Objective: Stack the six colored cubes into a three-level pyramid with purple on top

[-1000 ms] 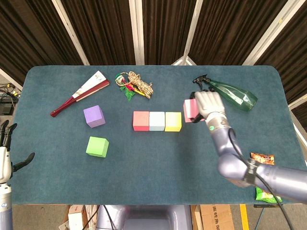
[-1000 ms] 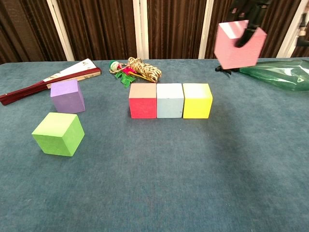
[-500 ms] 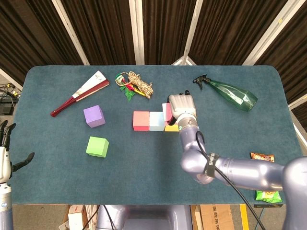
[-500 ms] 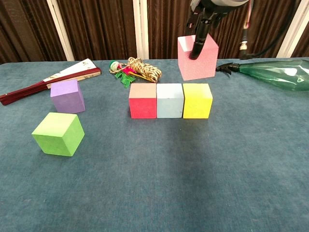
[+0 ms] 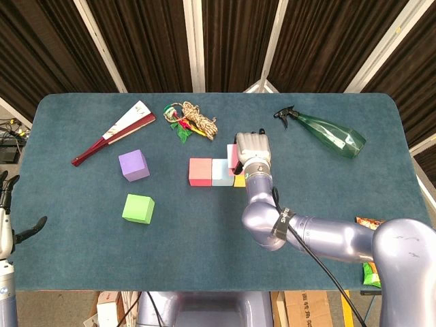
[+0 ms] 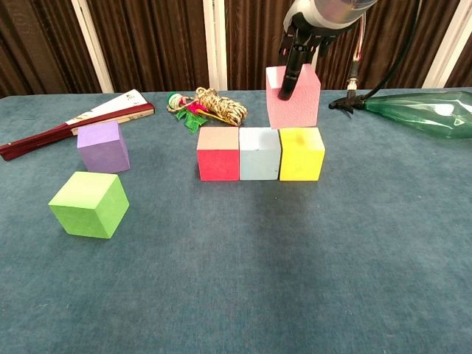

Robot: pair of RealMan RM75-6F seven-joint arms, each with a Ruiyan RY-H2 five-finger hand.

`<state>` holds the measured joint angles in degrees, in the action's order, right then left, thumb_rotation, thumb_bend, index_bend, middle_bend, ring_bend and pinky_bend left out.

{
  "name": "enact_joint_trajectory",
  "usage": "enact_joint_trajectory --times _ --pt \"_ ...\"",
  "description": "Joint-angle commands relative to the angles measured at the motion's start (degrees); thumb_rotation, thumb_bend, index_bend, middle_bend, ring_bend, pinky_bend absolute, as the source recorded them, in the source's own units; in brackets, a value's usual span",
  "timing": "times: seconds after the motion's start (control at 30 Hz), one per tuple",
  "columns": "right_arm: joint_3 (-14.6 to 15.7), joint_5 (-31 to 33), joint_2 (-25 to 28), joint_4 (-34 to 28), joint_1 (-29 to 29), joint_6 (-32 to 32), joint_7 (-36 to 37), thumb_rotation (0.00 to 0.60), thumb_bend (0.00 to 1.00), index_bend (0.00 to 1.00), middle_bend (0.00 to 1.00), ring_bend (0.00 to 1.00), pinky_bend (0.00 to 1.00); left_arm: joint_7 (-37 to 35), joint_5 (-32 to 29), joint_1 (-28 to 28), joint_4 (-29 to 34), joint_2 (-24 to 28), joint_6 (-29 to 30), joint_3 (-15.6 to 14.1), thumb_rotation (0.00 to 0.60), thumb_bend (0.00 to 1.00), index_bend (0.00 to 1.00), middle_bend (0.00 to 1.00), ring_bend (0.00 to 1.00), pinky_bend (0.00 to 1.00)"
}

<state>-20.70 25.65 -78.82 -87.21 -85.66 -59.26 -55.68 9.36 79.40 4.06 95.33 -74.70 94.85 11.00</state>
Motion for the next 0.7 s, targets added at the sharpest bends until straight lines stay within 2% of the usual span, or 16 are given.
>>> enact_joint_trajectory --times 0.03,0.3,0.7 --pt "-1.06 0.46 -0.79 0.86 0.65 0.41 -0.27 0.600 0.25 0.41 0.35 0.18 0.00 0.04 0.06 -0.01 0.07 -0.01 0.05 0.00 0.600 0.18 0.14 0.03 0.00 0.00" --pt "-3.29 -0.39 -2.53 2.08 1.24 -0.17 -1.50 0.600 0.25 0.41 0.35 0.18 0.00 -0.06 -0.14 -0.05 0.20 0.03 -0.11 0.01 0.600 0.18 0.14 0.03 0.00 0.00" --pt "-4.80 -2.71 -5.23 4.78 2.82 1.12 -2.19 0.600 0.25 0.41 0.35 0.18 0.00 -0.50 -0.15 -0.24 0.48 0.38 0.04 0.10 0.600 0.18 0.14 0.03 0.00 0.00"
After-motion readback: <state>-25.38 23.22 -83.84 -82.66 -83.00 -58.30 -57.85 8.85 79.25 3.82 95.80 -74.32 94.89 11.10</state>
